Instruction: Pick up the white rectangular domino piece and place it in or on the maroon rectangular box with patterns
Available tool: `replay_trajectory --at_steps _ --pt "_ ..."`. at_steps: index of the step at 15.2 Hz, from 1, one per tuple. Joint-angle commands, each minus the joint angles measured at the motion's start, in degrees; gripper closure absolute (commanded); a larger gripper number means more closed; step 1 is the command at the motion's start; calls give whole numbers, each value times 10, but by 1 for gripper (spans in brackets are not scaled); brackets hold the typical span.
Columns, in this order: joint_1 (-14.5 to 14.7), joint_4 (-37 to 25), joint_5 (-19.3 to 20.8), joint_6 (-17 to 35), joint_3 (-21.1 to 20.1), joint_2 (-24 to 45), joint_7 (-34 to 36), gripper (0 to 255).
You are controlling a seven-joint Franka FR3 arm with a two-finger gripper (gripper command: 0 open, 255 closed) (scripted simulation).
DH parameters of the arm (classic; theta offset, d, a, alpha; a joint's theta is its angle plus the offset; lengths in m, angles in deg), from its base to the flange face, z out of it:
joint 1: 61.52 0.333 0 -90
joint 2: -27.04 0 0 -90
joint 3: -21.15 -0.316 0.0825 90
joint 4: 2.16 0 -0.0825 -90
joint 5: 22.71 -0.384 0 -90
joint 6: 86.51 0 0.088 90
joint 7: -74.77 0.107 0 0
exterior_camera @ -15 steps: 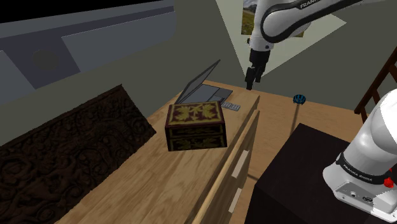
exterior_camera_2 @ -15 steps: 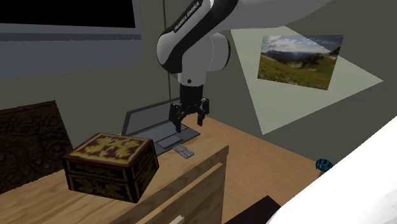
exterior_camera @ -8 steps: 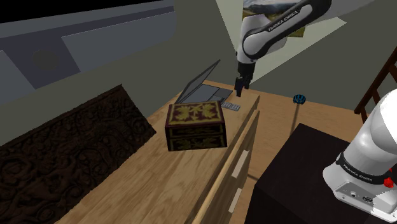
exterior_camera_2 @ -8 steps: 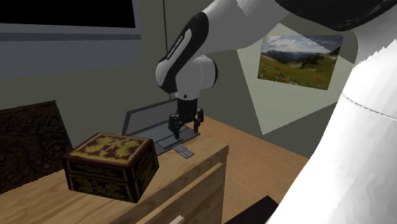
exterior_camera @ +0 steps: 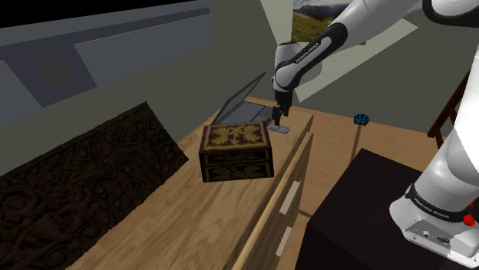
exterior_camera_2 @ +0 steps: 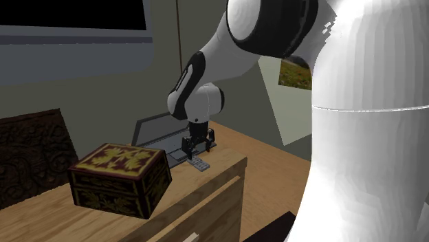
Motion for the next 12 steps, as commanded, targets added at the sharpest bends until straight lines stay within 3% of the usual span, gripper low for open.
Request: replay_trajectory --at_steps 1,8,12 --pt "-1 -22 2 5 1 28 -3 0" --pt "-2 -16 -2 53 -1 70 -5 0" --pt "-2 -16 -2 53 -1 70 -5 0"
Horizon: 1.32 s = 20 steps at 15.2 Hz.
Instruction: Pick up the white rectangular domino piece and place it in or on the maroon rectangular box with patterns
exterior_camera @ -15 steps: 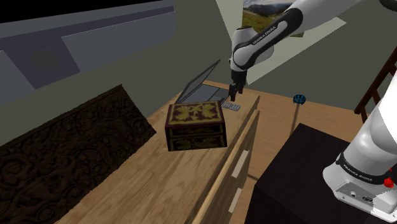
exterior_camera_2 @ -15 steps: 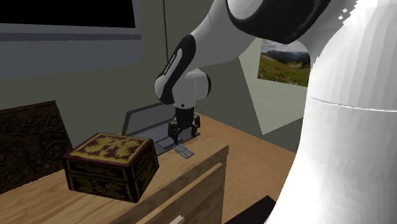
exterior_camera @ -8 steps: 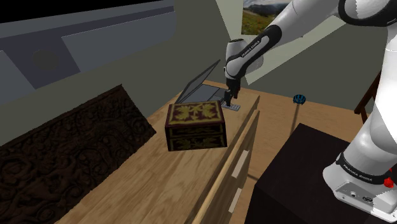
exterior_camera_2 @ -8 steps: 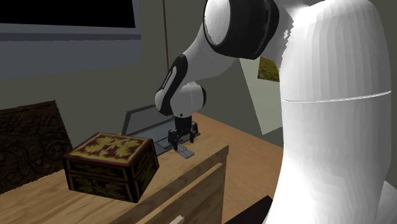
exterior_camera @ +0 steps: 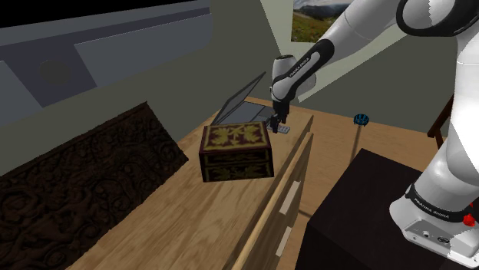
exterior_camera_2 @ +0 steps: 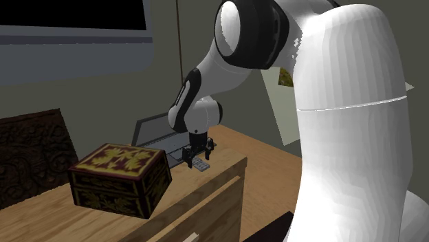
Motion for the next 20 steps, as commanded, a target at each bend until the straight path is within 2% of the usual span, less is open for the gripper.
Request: replay_trajectory --at_steps 1,4,5,14,20 --pt "0 0 0 1 0 0 0 0" --pt "0 0 0 0 0 0 0 0" --pt "0 0 0 0 0 0 0 255" --pt "0 0 0 1 0 0 0 255" --pt "1 -5 3 -38 1 -33 2 255"
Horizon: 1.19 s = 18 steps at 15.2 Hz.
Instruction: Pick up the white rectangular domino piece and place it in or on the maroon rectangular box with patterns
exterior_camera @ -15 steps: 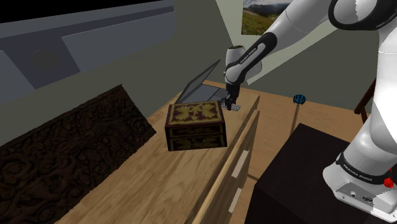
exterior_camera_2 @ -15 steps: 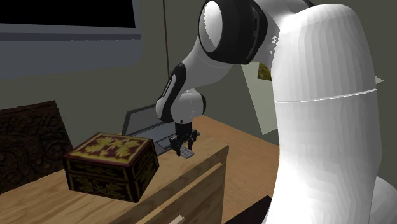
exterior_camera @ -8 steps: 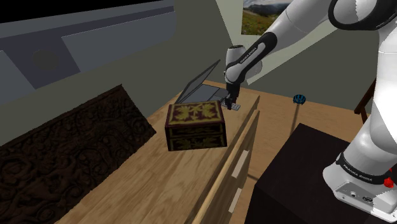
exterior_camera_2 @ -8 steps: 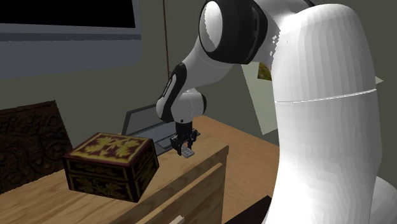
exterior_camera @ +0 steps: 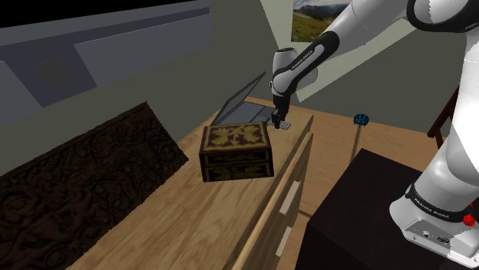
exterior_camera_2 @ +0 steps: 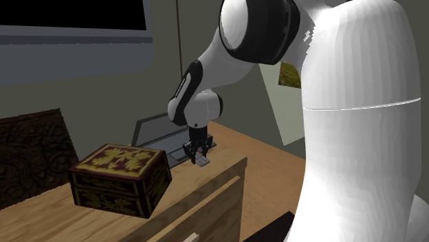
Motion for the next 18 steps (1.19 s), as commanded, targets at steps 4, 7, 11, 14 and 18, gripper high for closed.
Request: replay_trajectory --at_steps 4,7,11,14,18 --pt "1 -9 2 -34 1 -24 2 255" --pt "1 -15 3 -54 1 -39 3 255" --pt "1 -24 5 -81 2 -57 4 255" --pt "1 -32 6 -101 2 -69 5 255" --pt "1 -45 7 -129 2 -84 6 255"
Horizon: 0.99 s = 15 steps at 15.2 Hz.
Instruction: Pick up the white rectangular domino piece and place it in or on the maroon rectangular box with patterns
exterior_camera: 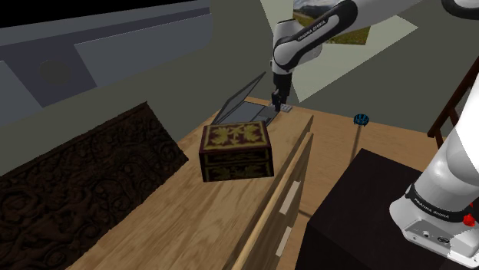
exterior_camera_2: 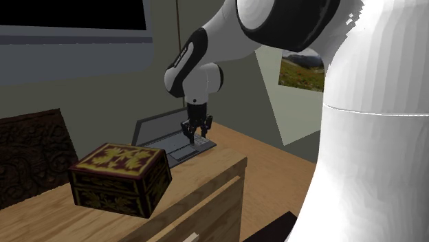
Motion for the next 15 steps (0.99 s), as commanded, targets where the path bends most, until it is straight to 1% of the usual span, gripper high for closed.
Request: replay_trajectory --at_steps 1,15 --pt "-1 -8 0 -14 1 -5 -1 255" --pt "0 -70 3 -114 1 -44 2 255"
